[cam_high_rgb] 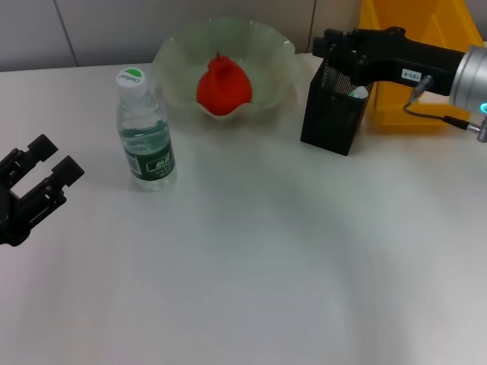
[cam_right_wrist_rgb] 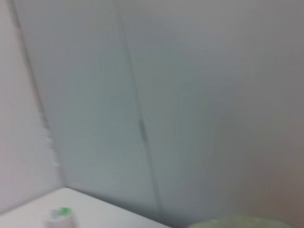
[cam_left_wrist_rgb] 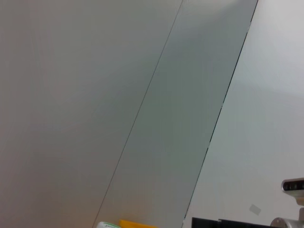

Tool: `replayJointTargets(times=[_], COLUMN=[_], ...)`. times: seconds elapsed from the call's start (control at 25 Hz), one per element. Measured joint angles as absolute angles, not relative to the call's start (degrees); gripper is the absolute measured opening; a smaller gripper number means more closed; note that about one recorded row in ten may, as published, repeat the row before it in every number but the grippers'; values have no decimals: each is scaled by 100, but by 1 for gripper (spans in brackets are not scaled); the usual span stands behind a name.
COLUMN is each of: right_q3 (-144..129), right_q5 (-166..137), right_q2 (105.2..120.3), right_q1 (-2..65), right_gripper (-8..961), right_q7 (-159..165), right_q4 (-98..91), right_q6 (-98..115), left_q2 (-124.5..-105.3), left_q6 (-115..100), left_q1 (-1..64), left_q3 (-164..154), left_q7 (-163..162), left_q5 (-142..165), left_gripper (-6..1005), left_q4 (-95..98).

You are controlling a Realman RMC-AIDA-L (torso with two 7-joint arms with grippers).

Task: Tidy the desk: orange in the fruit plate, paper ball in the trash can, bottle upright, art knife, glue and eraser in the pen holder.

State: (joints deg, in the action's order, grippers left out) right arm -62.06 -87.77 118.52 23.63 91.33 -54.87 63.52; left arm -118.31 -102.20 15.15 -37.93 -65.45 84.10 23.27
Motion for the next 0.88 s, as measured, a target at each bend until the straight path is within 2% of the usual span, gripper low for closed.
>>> replayJointTargets(times=[0.12, 0.24, 0.32, 0.36, 0.52, 0.68, 0.88], right_q3=[-5921, -5655, -5247, -5247, -4936, -4916, -4891], right_q5=[-8784, -8788, -8795, -8795, -8841, -9197, -9554], right_q2=[11776, 11729, 11602, 11602, 11320, 11276, 11365], right_q1=[2310, 2279, 2245, 2245, 2164, 2074, 1990], right_gripper=[213, 295, 349, 377, 459, 533, 631], right_q7=[9240, 9317, 9508, 9508, 9962, 10276, 10422], right_q4=[-5574, -5598, -5608, -5608, -5664, -5904, -6196], right_q6=[7167, 7742, 8634, 8634, 10109, 10645, 11175], left_q2=[-11822, -11803, -11753, -11753, -11680, -11662, -11694], left_q6=[-10360, -10500, -10637, -10637, -10662, -10681, -10865], left_q1=[1483, 1470, 1459, 1459, 1452, 1408, 1439], left_q3=[-3784, -3767, -3753, -3753, -3773, -3807, -3916], left_q7=[-6531, -6533, -6604, -6604, -6786, -7048, -7598], left_q5=[8410, 8411, 8411, 8411, 8449, 8545, 9094], left_gripper=[743, 743, 743, 744, 744, 744, 745], left_q4=[2326, 2345, 2368, 2368, 2432, 2729, 3253])
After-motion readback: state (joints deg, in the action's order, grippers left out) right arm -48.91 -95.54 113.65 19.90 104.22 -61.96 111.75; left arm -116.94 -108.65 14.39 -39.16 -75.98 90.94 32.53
